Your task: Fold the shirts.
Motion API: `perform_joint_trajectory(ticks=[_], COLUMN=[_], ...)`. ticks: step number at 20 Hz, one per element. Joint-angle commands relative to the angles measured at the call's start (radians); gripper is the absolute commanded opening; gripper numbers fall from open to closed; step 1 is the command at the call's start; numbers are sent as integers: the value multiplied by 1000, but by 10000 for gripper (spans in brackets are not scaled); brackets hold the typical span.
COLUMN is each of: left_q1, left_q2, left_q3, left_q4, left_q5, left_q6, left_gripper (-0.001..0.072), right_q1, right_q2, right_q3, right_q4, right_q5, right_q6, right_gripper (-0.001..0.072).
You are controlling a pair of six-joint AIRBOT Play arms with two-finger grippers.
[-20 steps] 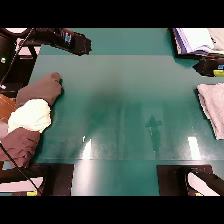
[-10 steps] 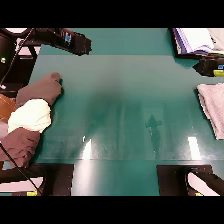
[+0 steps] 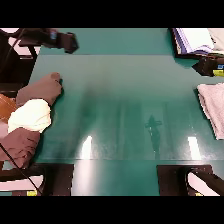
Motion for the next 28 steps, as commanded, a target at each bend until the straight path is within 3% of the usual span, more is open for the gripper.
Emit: perform_joint_trajectory(ticks=[1,6,12,13,14,15,17,18,22,24,28], left_q1=[152,256,266,266,266,266,266,266,262,225,20], left_q2=[-1,-21,-167,-164,-159,-151,-135,-124,13,128,296], left_q3=[-119,-474,-495,-489,-481,-476,-469,-468,-376,-248,-4], left_q4=[114,115,120,127,132,134,134,134,132,128,126], left_q5=[-11,232,210,201,188,185,185,181,168,145,3], left_q6=[-87,-87,-85,-85,-78,-77,-77,-76,-63,10,105], left_gripper=[620,619,616,482,282,236,231,16,23,22,21], right_q1=[0,0,0,0,0,0,0,0,0,0,19], right_q2=[1,1,0,0,0,0,1,1,24,31,29], right_q3=[0,0,0,0,0,0,0,0,40,130,310], right_q4=[15,14,14,14,14,14,14,14,14,14,10], right_q5=[5,10,8,8,8,8,8,8,6,20,23], right_q6=[0,0,0,0,0,0,0,0,0,0,0], right_gripper=[16,16,16,16,16,16,16,16,16,16,16])
